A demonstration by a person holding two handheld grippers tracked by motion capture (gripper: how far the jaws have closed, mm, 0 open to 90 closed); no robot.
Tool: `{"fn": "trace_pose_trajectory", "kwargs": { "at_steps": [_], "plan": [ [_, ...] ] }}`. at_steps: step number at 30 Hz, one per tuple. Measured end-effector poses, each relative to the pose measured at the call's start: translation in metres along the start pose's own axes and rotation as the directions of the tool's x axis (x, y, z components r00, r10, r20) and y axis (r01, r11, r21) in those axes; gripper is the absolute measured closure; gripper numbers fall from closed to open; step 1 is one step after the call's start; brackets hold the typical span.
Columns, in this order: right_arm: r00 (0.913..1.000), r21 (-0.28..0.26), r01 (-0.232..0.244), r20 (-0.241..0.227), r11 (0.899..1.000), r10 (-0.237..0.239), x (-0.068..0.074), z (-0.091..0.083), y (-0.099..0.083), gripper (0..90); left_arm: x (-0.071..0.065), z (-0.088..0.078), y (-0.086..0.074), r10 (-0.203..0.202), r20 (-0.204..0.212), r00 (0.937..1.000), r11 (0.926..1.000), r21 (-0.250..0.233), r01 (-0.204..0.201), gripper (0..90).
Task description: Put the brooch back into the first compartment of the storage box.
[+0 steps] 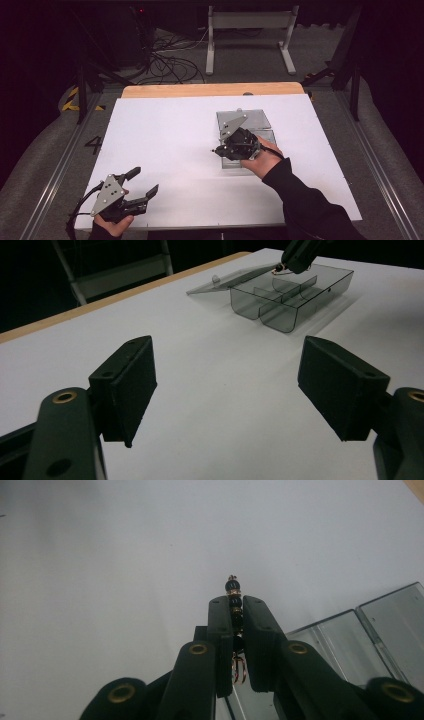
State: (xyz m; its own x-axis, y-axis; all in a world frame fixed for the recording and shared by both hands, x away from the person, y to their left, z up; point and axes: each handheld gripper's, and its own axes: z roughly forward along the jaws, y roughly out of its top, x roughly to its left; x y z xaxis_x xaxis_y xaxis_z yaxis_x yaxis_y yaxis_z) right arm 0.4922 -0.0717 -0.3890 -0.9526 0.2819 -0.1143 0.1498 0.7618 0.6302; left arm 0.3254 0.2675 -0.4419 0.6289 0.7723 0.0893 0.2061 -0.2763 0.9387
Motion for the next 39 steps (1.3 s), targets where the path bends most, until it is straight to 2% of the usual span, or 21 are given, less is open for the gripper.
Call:
{"fn": "trace_pose_trajectory", "kwargs": {
  "at_steps": [9, 11, 20, 24, 25, 30, 39],
  "plan": [
    [0.9955, 0.009, -0.080, 0.052, 0.997, 0.080, -0.021, 0.001, -0.006, 83.2, 0.000, 0.000, 0.000, 0.006, -0.001, 1.0000, 1.0000, 0.000, -0.006, 24.1],
    [0.9950, 0.010, -0.084, 0.056, 0.996, 0.084, -0.023, 0.001, -0.007, 83.3, 0.000, 0.000, 0.000, 0.005, -0.002, 1.0000, 1.0000, 0.001, -0.005, 24.1],
    [0.9868, 0.018, -0.139, 0.088, 0.990, 0.137, -0.038, 0.004, -0.013, 83.2, 0.001, 0.000, 0.000, 0.006, -0.002, 1.0000, 1.0000, 0.000, -0.006, 24.2],
    [0.9805, 0.021, -0.169, 0.106, 0.985, 0.165, -0.043, 0.009, -0.017, 83.2, 0.001, 0.000, 0.000, 0.006, -0.003, 1.0000, 1.0000, 0.000, -0.006, 24.2],
    [0.9811, 0.026, -0.166, 0.105, 0.986, 0.163, -0.045, 0.010, -0.018, 83.2, 0.001, 0.000, 0.000, 0.006, -0.003, 1.0000, 1.0000, 0.000, -0.006, 24.1],
    [0.9735, 0.026, -0.199, 0.120, 0.980, 0.194, -0.051, 0.013, -0.023, 83.2, 0.001, 0.000, 0.000, 0.010, -0.004, 0.9999, 0.9999, 0.000, -0.010, 24.2],
    [0.9626, 0.026, -0.248, 0.119, 0.968, 0.244, -0.062, 0.019, -0.030, 83.2, 0.001, 0.000, 0.000, 0.015, -0.005, 0.9999, 0.9999, 0.003, -0.015, 24.2]
  ]
}}
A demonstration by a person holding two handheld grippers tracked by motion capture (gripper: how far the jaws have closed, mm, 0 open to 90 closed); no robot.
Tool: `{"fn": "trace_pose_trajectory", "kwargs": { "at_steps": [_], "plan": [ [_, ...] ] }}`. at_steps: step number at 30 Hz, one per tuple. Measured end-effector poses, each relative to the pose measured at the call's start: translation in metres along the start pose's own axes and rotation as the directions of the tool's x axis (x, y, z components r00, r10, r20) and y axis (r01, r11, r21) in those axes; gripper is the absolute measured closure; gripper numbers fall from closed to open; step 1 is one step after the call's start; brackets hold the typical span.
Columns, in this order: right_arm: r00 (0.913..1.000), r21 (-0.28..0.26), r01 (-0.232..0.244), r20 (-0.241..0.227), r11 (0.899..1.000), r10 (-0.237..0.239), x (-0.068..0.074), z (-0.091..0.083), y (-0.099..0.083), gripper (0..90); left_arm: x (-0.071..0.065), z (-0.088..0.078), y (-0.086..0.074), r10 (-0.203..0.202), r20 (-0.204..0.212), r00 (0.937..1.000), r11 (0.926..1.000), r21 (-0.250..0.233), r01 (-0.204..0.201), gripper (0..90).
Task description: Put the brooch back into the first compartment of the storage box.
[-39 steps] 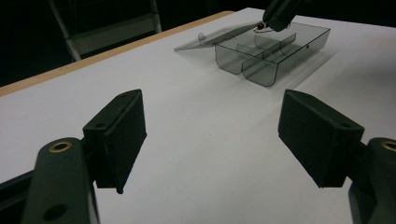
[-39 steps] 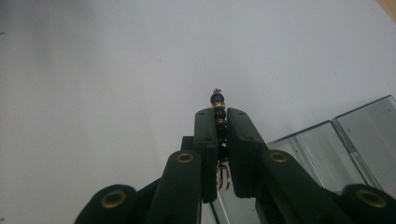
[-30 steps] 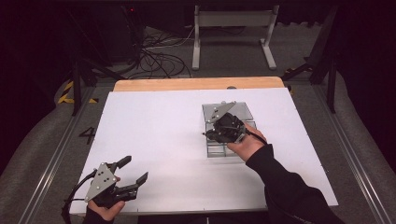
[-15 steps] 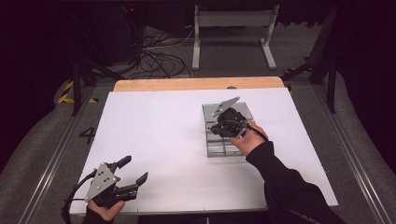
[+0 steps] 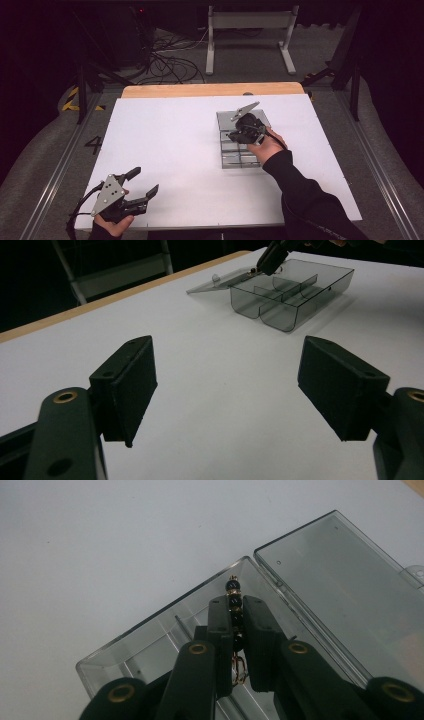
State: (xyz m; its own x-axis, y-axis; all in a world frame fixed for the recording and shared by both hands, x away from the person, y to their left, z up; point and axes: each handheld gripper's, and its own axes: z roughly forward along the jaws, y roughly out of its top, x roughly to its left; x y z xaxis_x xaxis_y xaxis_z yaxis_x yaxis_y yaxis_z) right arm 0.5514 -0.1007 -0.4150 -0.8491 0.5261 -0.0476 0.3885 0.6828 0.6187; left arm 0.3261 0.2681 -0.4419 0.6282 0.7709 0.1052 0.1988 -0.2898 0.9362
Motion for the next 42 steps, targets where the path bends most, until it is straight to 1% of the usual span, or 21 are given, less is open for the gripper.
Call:
{"fn": "trace_pose_trajectory", "kwargs": {
  "at_steps": [5, 7, 11, 17, 22, 23, 24, 25, 27, 28, 32, 35, 36, 38, 42],
  "plan": [
    [0.9998, 0.006, -0.019, 0.005, 1.000, 0.019, -0.004, 0.004, -0.001, 83.2, 0.000, 0.000, 0.000, 0.000, 0.000, 1.0000, 1.0000, 0.000, 0.000, 24.2],
    [0.9993, 0.011, -0.037, 0.011, 0.999, 0.037, -0.005, 0.005, -0.001, 83.2, 0.000, 0.000, 0.000, -0.001, 0.000, 1.0000, 1.0000, 0.000, 0.001, 24.2],
    [0.9977, 0.012, -0.068, 0.002, 0.998, 0.068, -0.008, 0.007, -0.002, 83.2, 0.000, 0.000, 0.000, -0.001, -0.001, 1.0000, 1.0000, 0.000, 0.001, 24.3],
    [0.9966, 0.015, -0.082, -0.004, 0.997, 0.082, -0.011, 0.010, -0.002, 83.2, 0.000, 0.000, 0.000, 0.000, -0.001, 1.0000, 1.0000, 0.000, 0.000, 24.3],
    [0.9964, 0.017, -0.084, -0.013, 0.996, 0.084, -0.011, 0.013, -0.003, 82.6, 0.000, 0.000, 0.000, 0.000, -0.001, 1.0000, 1.0000, 0.000, 0.000, 24.3],
    [0.9956, 0.011, -0.091, -0.018, 0.996, 0.092, -0.011, 0.013, -0.003, 78.2, 0.000, 0.000, 0.000, 0.000, -0.001, 1.0000, 1.0000, 0.000, 0.000, 24.3],
    [0.9935, -0.001, -0.111, -0.026, 0.994, 0.111, -0.011, 0.014, -0.002, 71.3, 0.000, 0.000, 0.000, -0.001, -0.002, 1.0000, 1.0000, -0.001, 0.001, 24.3],
    [0.9930, -0.024, -0.116, -0.025, 0.993, 0.116, -0.011, 0.014, -0.002, 65.5, 0.000, 0.000, 0.000, 0.000, -0.002, 1.0000, 1.0000, 0.000, 0.000, 24.3],
    [0.9935, -0.034, -0.113, -0.015, 0.993, 0.112, -0.012, 0.012, -0.002, 64.6, 0.000, 0.000, 0.000, 0.000, -0.001, 1.0000, 1.0000, 0.000, 0.000, 24.3],
    [0.9934, -0.035, -0.114, -0.017, 0.993, 0.113, -0.012, 0.012, -0.002, 63.6, 0.000, 0.000, 0.000, -0.001, -0.001, 1.0000, 1.0000, -0.001, 0.001, 24.3],
    [0.9938, -0.044, -0.111, -0.014, 0.993, 0.110, -0.012, 0.010, -0.003, 56.0, 0.000, 0.000, 0.000, -0.002, -0.001, 1.0000, 1.0000, -0.001, 0.002, 24.3],
    [0.9937, -0.062, -0.112, -0.020, 0.992, 0.110, -0.011, 0.006, -0.003, 49.0, 0.000, 0.000, 0.000, -0.002, -0.001, 1.0000, 1.0000, 0.000, 0.002, 24.3],
    [0.9936, -0.069, -0.113, -0.020, 0.991, 0.111, -0.010, 0.005, -0.003, 45.5, 0.000, 0.000, 0.000, -0.007, 0.002, 1.0000, 1.0000, 0.001, 0.007, 24.3],
    [0.9956, -0.091, -0.094, -0.017, 0.991, 0.093, -0.008, 0.000, -0.002, 37.2, -0.001, 0.001, 0.000, -0.014, 0.003, 0.9999, 0.9999, 0.000, 0.014, 24.3],
    [0.9982, -0.141, -0.061, -0.005, 0.988, 0.061, -0.001, -0.010, 0.001, 16.7, 0.000, 0.001, 0.000, -0.008, 0.004, 1.0000, 1.0000, 0.003, 0.008, 24.4]
  ]
}}
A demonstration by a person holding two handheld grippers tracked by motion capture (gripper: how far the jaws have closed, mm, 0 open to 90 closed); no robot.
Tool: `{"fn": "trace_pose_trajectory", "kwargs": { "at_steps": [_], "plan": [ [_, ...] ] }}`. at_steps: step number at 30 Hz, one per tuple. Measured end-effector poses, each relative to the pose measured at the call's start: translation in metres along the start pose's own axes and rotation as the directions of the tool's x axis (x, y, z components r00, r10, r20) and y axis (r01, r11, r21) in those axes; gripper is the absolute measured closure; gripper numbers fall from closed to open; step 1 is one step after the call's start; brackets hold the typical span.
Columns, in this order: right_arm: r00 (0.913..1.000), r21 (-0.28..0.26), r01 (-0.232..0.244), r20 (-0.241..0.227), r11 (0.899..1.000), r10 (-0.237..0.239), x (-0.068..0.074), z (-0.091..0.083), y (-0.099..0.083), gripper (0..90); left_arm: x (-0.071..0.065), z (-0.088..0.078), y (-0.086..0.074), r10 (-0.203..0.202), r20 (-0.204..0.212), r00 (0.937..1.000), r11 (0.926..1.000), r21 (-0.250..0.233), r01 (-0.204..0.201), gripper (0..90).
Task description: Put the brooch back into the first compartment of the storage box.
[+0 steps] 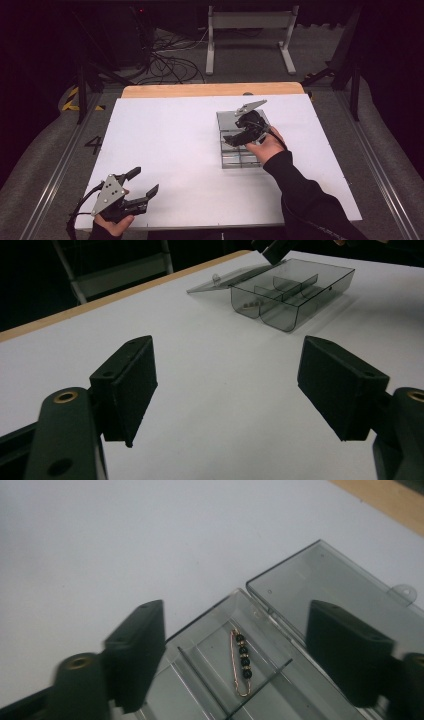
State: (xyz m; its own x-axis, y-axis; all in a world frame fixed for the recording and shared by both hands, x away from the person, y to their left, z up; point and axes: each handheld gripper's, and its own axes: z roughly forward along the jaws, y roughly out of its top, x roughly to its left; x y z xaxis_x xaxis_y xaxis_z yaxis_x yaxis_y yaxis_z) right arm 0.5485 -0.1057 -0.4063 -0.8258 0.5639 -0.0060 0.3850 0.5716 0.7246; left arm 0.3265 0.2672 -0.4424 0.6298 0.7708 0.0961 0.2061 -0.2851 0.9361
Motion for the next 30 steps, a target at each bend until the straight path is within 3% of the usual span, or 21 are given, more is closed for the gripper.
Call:
{"fn": "trace_pose_trajectory", "kwargs": {
  "at_steps": [2, 6, 15, 30],
  "plan": [
    [1.0000, -0.006, 0.001, 0.009, 1.000, -0.001, 0.003, -0.004, 0.002, 7.3, 0.000, 0.000, 0.000, -0.004, 0.000, 1.0000, 1.0000, 0.000, 0.004, 24.3],
    [0.9999, -0.054, 0.016, 0.000, 0.998, -0.016, 0.010, -0.014, 0.003, 2.5, 0.000, 0.000, 0.000, 0.000, 0.000, 1.0000, 1.0000, 0.000, 0.000, 24.4],
    [0.9989, -0.112, 0.046, -0.006, 0.993, -0.046, 0.021, -0.035, 0.001, 1.8, 0.000, 0.000, 0.000, 0.001, -0.001, 1.0000, 1.0000, 0.000, -0.001, 24.4],
    [0.9964, -0.168, 0.080, -0.014, 0.983, -0.083, 0.027, -0.050, -0.005, 0.9, 0.000, 0.000, 0.000, -0.001, -0.001, 1.0000, 1.0000, 0.000, 0.001, 24.4]
  ]
}}
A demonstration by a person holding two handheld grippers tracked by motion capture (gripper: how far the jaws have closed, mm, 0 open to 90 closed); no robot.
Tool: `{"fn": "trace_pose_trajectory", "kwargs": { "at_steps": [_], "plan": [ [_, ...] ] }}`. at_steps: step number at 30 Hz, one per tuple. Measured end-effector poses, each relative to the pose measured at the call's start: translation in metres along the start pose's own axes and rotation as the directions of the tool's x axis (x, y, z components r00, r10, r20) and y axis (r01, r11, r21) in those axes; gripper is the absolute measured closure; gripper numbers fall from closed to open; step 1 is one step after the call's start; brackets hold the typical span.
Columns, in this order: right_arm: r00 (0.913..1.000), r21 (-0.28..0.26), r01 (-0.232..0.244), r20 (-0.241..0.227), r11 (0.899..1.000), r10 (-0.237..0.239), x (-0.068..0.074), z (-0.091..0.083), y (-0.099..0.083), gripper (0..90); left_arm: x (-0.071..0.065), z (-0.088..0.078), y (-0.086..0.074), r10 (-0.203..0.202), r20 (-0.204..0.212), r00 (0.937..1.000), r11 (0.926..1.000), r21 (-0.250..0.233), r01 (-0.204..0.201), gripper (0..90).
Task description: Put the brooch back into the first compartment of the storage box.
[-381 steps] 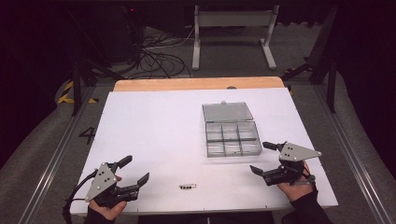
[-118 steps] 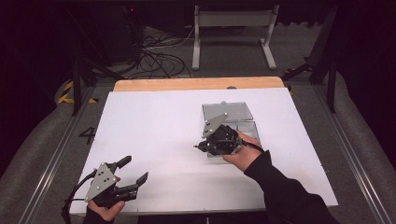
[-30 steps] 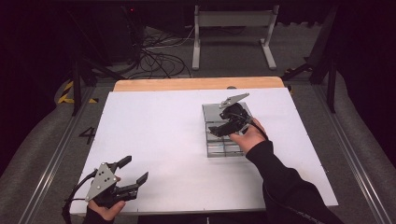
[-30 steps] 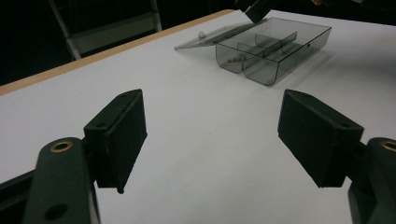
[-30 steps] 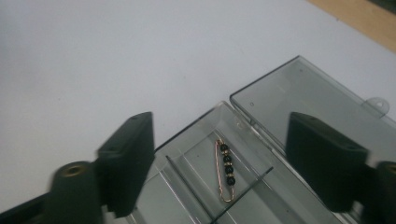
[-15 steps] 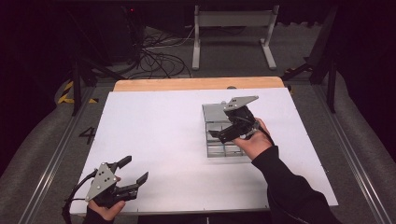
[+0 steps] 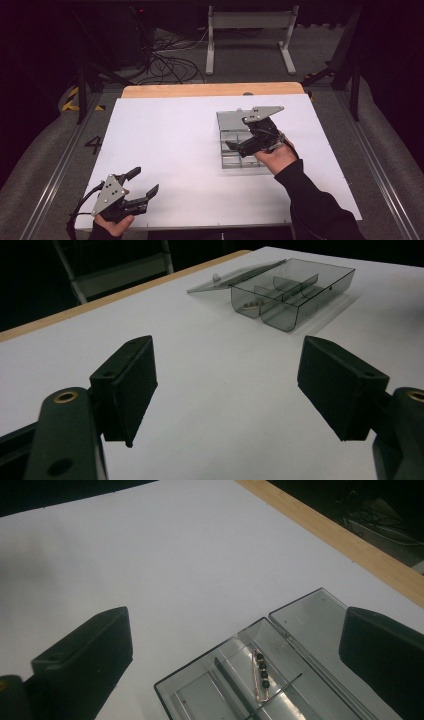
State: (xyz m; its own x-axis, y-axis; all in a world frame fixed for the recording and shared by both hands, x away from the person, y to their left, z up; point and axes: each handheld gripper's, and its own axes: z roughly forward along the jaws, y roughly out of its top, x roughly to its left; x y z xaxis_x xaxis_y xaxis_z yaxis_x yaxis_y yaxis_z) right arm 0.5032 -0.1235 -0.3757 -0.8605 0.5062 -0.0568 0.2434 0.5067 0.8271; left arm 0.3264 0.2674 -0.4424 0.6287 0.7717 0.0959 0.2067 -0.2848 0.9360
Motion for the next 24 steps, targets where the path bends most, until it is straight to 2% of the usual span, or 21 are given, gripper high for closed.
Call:
{"fn": "trace_pose_trajectory", "kwargs": {
  "at_steps": [8, 13, 24],
  "plan": [
    [0.9996, -0.035, 0.028, 0.006, 0.999, -0.028, 0.004, -0.015, -0.004, 0.0, 0.000, 0.000, 0.000, 0.004, -0.004, 1.0000, 1.0000, 0.000, -0.004, 24.4],
    [0.9998, -0.073, 0.019, 0.000, 0.997, -0.020, 0.006, -0.027, -0.010, 0.0, -0.001, 0.000, 0.000, -0.004, -0.001, 1.0000, 1.0000, -0.001, 0.004, 24.4],
    [0.9996, -0.093, 0.022, 0.017, 0.995, -0.021, 0.007, -0.051, -0.030, 0.0, -0.001, 0.000, 0.000, 0.000, -0.003, 1.0000, 1.0000, -0.003, 0.000, 24.4]
  ]
}}
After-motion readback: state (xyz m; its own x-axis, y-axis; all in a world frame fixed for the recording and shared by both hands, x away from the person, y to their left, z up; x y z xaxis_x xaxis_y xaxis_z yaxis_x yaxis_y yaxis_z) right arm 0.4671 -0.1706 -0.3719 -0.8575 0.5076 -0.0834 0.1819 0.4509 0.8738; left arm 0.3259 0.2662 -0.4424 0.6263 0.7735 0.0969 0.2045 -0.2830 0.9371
